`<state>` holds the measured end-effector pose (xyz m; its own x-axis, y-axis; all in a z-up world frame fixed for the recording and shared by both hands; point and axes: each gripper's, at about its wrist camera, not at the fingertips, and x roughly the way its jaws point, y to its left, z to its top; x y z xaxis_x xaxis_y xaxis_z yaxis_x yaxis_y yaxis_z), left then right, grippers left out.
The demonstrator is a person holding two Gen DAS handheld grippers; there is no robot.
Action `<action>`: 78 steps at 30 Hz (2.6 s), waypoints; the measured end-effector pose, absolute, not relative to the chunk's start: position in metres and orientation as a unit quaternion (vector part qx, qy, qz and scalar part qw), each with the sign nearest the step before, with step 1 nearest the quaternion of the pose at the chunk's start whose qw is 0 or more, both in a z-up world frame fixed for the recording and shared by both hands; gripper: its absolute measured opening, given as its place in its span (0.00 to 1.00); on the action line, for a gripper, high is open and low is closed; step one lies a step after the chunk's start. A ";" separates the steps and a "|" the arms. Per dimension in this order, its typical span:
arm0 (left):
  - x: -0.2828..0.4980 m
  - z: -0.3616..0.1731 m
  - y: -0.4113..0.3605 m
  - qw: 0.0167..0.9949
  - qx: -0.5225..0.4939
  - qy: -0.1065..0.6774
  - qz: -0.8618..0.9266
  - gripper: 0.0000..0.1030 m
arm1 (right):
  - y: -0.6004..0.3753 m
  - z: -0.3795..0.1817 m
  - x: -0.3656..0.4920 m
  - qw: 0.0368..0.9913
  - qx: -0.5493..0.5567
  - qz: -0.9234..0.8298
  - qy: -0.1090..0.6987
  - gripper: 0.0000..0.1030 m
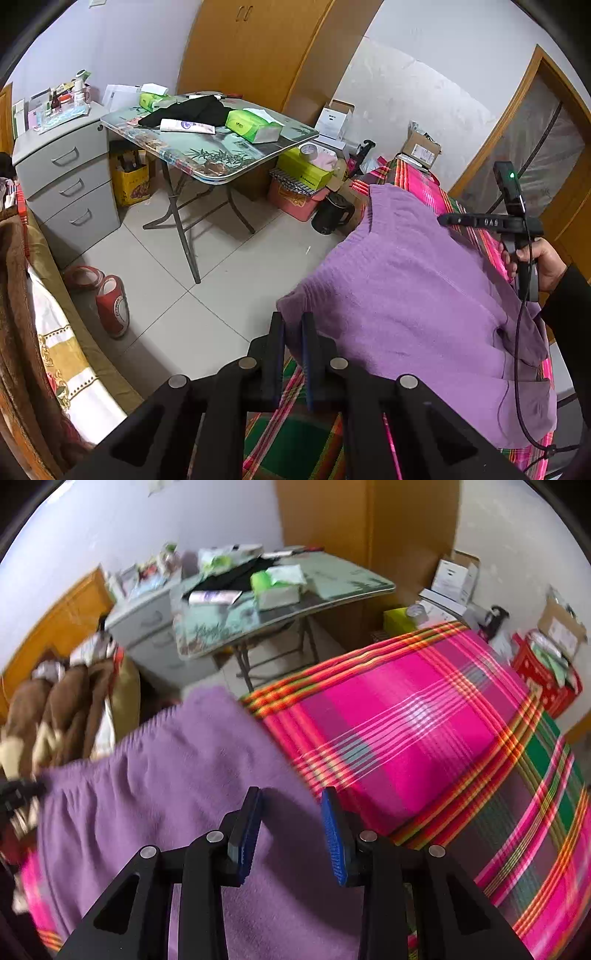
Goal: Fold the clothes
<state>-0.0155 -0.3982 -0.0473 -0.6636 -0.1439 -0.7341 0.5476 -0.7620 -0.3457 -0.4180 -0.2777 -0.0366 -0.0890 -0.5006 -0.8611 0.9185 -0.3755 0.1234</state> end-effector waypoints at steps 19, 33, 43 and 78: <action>-0.020 -0.052 -0.402 0.194 0.372 0.288 -0.861 0.11 | -0.269 -0.032 -0.440 0.412 0.397 -0.776 0.266 0.05; 0.006 -0.026 -0.380 0.210 0.360 0.276 -0.866 0.12 | -0.120 0.033 -0.304 0.468 0.352 -0.791 0.178 0.27; 0.005 -0.030 -0.323 0.146 0.377 0.278 -0.871 0.12 | -0.006 -0.011 -0.166 0.458 0.370 -0.788 0.177 0.28; -0.006 -0.027 -0.311 0.167 0.345 0.340 -0.859 0.01 | 0.025 -0.038 -0.080 0.469 0.348 -0.774 0.242 0.02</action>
